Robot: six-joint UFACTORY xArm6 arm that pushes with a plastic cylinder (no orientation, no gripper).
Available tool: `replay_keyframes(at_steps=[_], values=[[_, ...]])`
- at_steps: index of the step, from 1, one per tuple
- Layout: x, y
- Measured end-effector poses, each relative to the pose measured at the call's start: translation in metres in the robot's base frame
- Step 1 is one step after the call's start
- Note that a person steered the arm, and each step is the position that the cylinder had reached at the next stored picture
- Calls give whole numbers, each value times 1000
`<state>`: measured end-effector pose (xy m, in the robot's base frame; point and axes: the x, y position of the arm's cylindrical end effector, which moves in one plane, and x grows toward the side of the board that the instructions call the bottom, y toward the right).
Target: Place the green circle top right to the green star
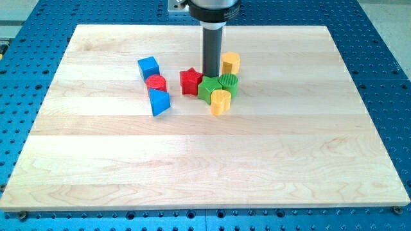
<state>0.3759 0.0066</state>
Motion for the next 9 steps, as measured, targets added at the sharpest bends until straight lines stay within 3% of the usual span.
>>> replay_keyframes(at_steps=[2, 3, 4, 6, 7, 9], values=[[-16, 12], [-22, 55], [11, 75], [68, 48], [67, 12], [33, 44]])
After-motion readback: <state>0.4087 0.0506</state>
